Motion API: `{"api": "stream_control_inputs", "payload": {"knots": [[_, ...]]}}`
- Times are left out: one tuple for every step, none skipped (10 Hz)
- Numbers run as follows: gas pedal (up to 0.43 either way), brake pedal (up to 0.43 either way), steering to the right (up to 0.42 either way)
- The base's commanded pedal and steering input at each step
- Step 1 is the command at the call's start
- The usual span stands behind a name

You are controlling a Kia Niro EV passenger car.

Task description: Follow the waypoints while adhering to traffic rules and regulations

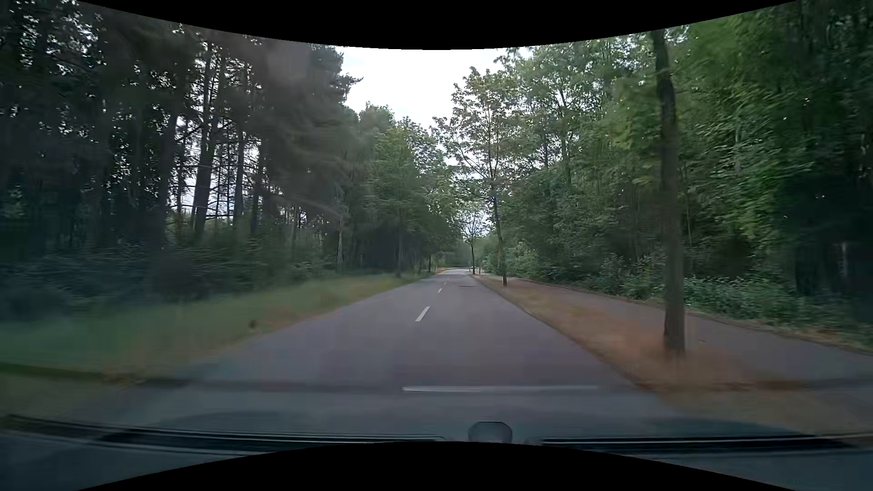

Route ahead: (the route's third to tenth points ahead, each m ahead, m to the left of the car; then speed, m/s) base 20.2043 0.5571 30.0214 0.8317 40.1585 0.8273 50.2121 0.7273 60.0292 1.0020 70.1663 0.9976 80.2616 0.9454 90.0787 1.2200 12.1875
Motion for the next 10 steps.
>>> {"api": "stream_control_inputs", "payload": {"knots": [[0.138,0.000,0.001],[0.138,0.000,0.001],[0.138,0.000,0.001],[0.138,0.000,0.002],[0.138,0.000,0.001],[0.138,0.000,0.001],[0.138,0.000,0.001],[0.138,0.000,0.001],[0.138,0.000,0.001],[0.138,0.000,0.001]]}}
